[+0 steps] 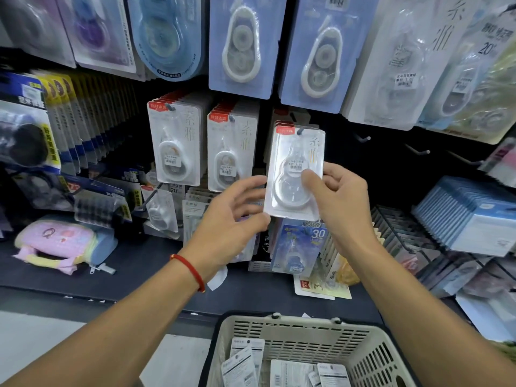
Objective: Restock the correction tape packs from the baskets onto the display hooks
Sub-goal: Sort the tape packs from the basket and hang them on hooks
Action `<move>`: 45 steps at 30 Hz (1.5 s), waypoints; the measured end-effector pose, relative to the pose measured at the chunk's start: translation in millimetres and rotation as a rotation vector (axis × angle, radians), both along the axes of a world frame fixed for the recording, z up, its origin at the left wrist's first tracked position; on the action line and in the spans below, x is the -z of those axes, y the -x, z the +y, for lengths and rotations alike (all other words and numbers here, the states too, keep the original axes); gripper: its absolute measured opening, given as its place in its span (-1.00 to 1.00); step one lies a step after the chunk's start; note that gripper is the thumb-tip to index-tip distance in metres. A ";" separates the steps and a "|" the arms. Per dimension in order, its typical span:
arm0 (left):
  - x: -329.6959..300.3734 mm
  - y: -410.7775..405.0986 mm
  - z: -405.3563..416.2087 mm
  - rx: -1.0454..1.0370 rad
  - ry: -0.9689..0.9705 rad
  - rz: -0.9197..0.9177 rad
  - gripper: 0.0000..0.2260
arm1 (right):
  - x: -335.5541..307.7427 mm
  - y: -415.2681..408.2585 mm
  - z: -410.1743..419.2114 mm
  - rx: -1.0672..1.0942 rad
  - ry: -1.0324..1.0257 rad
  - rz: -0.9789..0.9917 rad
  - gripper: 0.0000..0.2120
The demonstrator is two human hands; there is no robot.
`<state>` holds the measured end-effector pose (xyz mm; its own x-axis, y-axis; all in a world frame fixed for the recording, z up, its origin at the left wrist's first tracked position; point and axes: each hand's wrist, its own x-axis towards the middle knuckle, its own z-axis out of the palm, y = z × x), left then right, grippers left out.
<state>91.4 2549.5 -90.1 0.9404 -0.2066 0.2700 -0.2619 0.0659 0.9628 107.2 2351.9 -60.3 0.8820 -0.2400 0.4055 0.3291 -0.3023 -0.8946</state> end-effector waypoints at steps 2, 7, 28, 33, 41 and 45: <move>1.3 -1.9 4.2 -0.088 -0.200 -0.093 -0.49 | 6.9 -7.9 -3.2 0.080 0.225 0.039 -0.67; 9.4 -23.0 22.7 -0.341 -0.651 -0.369 -0.42 | 36.6 -14.6 -9.6 0.255 0.800 -0.259 -0.49; 27.4 -42.9 21.9 -0.379 -0.908 -0.480 -0.28 | 38.5 -125.1 8.5 0.214 1.293 -0.099 -0.34; 28.5 -42.7 23.3 -0.380 -0.931 -0.488 -0.28 | 29.1 -145.7 0.2 0.097 1.338 0.047 -0.34; 39.1 -22.3 18.8 -0.329 -0.958 -0.448 -0.41 | 50.4 -63.7 -32.2 -0.035 0.981 -0.032 -0.58; 85.8 5.5 10.5 -0.154 -1.094 -0.393 -0.53 | 86.3 2.2 -70.8 -0.094 0.843 0.051 -0.81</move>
